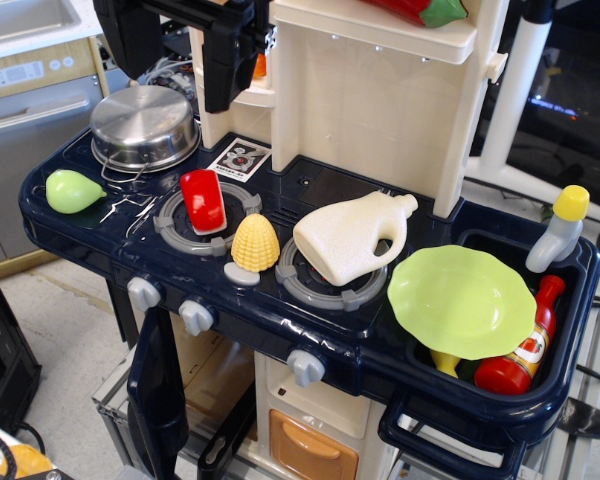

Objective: Put pear on plate

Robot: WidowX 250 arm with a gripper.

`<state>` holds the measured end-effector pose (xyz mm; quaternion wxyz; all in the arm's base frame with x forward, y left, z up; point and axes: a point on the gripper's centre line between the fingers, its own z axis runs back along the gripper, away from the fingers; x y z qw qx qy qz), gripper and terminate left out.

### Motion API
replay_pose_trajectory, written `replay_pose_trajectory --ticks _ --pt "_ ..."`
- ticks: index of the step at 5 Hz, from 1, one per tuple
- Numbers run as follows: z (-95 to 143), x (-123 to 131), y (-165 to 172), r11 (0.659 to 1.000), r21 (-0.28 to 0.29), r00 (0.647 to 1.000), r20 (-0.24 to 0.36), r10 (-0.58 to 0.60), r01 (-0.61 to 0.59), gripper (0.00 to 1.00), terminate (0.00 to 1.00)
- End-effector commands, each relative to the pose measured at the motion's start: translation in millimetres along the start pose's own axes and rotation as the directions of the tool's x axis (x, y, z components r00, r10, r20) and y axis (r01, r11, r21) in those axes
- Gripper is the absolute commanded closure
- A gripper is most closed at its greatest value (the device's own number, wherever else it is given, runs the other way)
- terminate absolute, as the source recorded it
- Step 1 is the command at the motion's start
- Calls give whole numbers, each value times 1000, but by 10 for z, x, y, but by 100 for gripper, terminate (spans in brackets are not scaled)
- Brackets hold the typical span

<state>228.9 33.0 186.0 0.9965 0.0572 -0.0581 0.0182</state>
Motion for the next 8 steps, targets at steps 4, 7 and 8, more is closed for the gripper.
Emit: replay_pose_trajectory --ticks 4,7,8 --pt "-658 123 1194 971 75 968 92 -234 228 0 0" --pt "-1267 173 1439 955 -12 941 172 -291 297 0 0" --pt "-1385 178 1493 951 -3 936 182 -302 308 0 0"
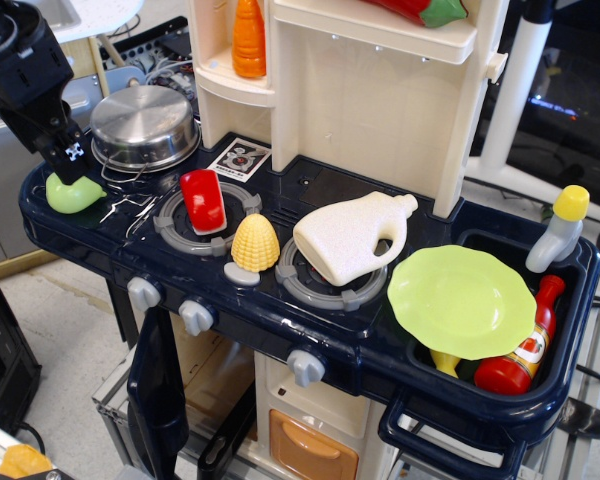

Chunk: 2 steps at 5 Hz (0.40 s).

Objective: Put pear on plate

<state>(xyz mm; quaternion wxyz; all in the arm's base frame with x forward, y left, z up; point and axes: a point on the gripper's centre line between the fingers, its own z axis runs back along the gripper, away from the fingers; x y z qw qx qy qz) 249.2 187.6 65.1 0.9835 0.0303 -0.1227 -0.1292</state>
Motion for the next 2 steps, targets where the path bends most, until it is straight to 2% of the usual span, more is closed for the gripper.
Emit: replay_pose_trajectory --ticks 1,2 --pt "-94 20 129 999 16 998 46 -41 40 0 0" --pt "-190 -19 114 1000 10 999 47 -26 26 0 0"
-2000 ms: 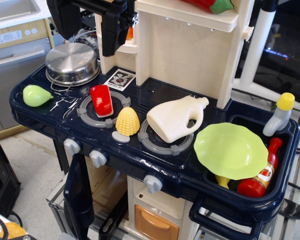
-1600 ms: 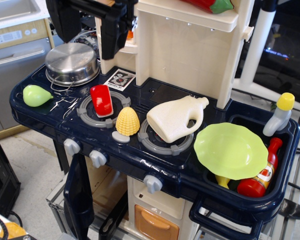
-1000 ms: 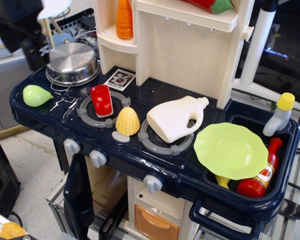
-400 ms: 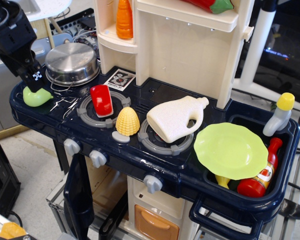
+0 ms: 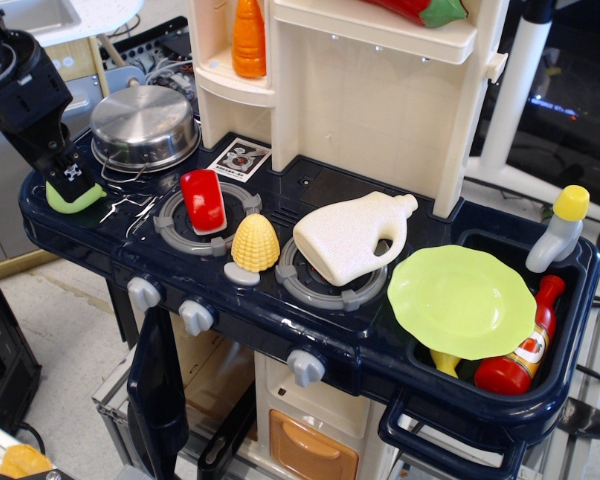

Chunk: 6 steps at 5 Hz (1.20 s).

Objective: Put pear on plate

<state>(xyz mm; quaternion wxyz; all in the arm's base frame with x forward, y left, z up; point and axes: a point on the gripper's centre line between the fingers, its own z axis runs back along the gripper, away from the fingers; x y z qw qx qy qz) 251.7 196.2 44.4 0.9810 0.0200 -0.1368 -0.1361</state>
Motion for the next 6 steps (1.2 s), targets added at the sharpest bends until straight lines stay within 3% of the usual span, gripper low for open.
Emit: replay_pose_trajectory --ticks 1,2,3,4,5,6 --pt "-130 23 52 1000 -15 999 36 -7 8 0 0" --pt "-176 6 -2 1000 -18 999 45 11 -10 0 0" --pt "3 46 -85 1000 -11 1000 14 21 -21 100 0" --pt "491 199 -333 997 68 996 -84 37 -31 100 0" --pt "944 533 -678 994 71 987 -131 90 -81 100 0" --pt "978 777 -1103 995 27 988 -117 97 -94 100 0"
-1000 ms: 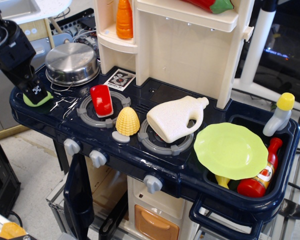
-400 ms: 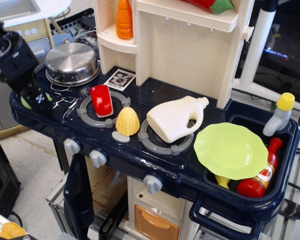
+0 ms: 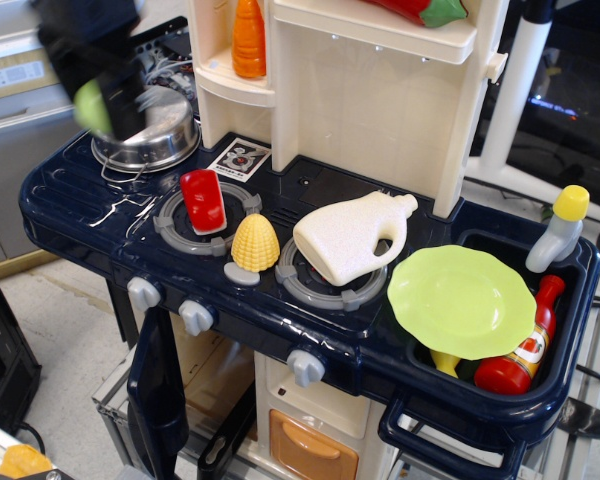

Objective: Put pear on plate

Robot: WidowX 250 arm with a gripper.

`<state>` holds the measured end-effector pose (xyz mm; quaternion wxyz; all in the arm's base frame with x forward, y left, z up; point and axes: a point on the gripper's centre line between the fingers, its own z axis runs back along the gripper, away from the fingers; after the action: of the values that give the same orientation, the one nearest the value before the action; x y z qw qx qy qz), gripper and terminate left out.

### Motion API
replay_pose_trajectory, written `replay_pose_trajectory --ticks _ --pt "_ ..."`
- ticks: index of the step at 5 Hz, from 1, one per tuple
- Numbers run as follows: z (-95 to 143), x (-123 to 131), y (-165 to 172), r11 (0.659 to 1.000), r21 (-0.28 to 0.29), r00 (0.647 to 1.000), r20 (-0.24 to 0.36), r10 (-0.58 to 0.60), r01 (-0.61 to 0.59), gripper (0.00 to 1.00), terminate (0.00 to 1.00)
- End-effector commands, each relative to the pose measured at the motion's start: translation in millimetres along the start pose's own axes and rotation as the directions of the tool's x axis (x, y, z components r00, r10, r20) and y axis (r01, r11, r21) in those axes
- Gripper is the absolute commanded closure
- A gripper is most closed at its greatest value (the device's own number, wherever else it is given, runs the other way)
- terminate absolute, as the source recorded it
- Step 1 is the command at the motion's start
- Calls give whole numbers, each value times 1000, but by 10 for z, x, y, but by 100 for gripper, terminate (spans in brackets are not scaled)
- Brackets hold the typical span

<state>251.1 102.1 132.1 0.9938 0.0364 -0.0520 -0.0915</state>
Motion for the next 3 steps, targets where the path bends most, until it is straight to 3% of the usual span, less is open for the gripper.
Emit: replay_pose_trajectory --ticks 1,2,3 --pt "178 503 -720 993 -18 991 61 122 -121 100 0" --pt "146 707 -1141 959 -105 954 125 274 -262 100 0" --pt "209 898 -1562 896 -127 891 116 440 -426 100 0"
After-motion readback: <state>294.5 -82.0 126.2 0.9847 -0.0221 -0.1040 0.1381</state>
